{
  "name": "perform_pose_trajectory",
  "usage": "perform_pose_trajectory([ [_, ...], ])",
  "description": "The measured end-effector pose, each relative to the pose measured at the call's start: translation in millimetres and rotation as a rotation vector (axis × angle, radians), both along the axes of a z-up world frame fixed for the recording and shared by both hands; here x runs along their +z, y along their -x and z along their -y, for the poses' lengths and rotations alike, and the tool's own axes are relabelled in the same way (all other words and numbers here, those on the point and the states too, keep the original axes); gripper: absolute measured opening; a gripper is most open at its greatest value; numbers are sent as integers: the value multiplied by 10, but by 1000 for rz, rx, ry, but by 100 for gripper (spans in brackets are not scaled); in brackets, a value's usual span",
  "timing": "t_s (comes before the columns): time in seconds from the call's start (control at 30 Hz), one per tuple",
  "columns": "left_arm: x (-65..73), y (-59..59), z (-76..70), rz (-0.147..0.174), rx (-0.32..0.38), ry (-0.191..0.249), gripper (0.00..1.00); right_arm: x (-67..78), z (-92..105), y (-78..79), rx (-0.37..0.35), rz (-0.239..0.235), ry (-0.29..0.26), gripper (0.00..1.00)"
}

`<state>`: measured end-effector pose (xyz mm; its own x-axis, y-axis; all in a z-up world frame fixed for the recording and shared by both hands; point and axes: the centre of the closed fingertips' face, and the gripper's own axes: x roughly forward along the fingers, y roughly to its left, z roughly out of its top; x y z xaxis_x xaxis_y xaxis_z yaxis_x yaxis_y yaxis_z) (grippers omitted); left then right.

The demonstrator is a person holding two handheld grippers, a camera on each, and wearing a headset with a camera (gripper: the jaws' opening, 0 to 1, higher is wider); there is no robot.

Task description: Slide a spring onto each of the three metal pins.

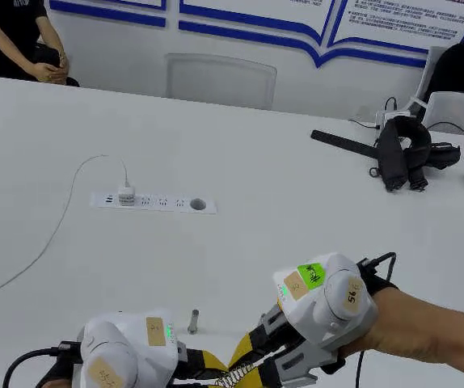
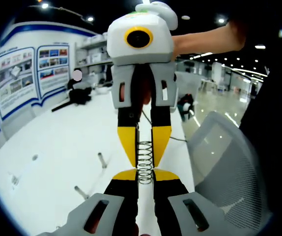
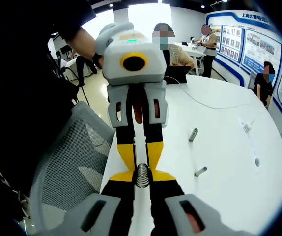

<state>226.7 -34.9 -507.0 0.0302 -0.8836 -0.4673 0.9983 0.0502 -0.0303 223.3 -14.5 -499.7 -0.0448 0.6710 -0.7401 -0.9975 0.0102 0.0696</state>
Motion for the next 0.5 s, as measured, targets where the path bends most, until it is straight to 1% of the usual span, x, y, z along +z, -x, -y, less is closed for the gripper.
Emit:
perform_pose_trajectory([
  [0.1,-16,1,-1,-1,5,-5,10,-27,6,-4,6,3,8,12],
  [0.23,-55,-14,-10,-14,25,-7,11,-51,1,-17,8,4,18,12],
  [0.33,-112,-24,-43,-22,41,-25,16,-59,5,-37,6,3,21,12],
  [0.4,-138,-28,-72,-33,51,-26,17,-66,13,-56,1,2,23,12],
  [0.5,-185,-40,-121,-40,70,-35,19,-99,38,-95,-13,3,36,12],
])
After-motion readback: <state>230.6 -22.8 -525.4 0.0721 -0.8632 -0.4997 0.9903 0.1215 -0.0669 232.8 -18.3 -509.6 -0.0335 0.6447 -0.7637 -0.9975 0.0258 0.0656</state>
